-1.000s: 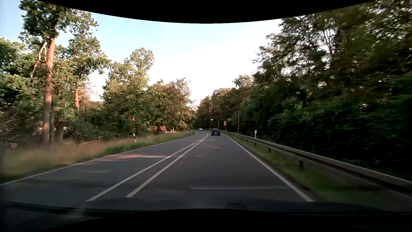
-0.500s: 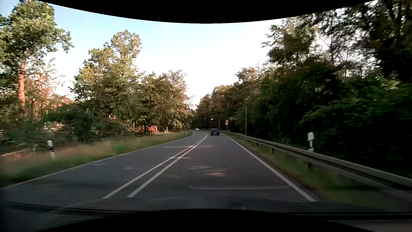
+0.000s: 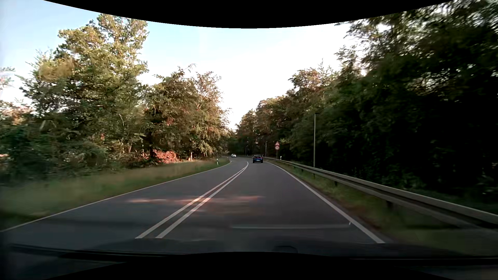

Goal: Follow the waypoints while adhering to traffic rules and regulations

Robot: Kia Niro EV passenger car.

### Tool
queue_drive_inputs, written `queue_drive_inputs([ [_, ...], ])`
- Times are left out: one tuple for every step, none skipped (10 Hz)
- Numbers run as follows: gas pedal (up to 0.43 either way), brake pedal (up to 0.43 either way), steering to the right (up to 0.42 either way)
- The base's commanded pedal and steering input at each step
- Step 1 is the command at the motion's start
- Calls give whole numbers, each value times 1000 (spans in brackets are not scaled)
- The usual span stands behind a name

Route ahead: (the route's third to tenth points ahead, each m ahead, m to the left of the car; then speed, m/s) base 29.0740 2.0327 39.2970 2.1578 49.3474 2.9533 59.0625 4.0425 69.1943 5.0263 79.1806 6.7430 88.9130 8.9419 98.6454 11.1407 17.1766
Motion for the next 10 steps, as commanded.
queue_drive_inputs([
  [87, 0, -4],
  [87, 0, -4],
  [87, 0, -4],
  [87, 0, -4],
  [87, 0, -5],
  [87, 0, -6],
  [87, 0, -6],
  [87, 0, -7],
  [87, 0, -8],
  [87, 0, -8],
])
